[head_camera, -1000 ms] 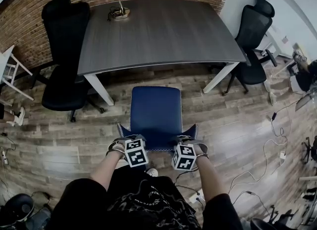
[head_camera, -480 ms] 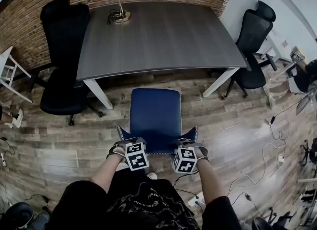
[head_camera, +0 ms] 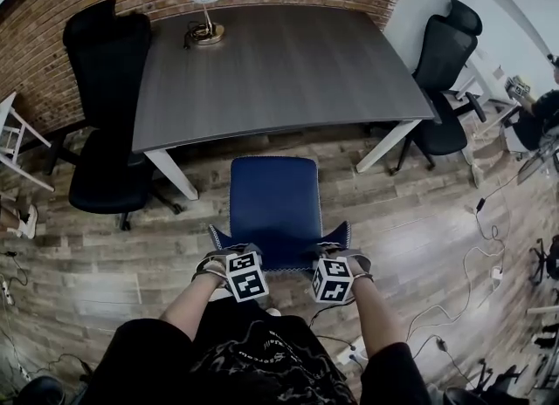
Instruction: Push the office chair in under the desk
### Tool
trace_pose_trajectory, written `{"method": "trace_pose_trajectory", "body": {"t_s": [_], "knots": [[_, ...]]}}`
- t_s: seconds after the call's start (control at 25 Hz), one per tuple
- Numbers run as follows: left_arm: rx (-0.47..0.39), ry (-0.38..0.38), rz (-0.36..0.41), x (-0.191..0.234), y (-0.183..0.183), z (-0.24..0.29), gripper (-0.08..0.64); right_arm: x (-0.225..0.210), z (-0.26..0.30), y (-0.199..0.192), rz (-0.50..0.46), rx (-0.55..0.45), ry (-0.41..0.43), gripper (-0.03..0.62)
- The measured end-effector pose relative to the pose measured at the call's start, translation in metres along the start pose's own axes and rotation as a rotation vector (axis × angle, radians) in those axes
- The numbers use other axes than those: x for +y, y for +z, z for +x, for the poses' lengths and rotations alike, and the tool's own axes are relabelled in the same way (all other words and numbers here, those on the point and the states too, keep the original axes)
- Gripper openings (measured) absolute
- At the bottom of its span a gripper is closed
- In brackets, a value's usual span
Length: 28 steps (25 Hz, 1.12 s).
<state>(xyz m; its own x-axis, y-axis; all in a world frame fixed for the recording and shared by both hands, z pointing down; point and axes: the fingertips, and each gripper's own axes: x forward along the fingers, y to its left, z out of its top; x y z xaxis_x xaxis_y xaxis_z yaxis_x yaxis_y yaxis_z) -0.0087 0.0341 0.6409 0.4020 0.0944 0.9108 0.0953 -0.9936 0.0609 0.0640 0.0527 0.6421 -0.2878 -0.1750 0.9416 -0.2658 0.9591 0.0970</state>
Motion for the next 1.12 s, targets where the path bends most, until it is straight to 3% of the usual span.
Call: {"method": "trace_pose_trajectory", "body": {"t_s": [0.64,1.12], "knots": [[0.006,-0.031,-0.002,0.021,0.008,0.001,0.129,-0.028,0.001,-0.004,0.020,0.018,-0.024,0.114],[-0.006,-0.008,-0.004,0.040,0.011,0.003,0.130,-0.046,0.005,-0.005,0.015,0.019,-0.030,0.114]]}}
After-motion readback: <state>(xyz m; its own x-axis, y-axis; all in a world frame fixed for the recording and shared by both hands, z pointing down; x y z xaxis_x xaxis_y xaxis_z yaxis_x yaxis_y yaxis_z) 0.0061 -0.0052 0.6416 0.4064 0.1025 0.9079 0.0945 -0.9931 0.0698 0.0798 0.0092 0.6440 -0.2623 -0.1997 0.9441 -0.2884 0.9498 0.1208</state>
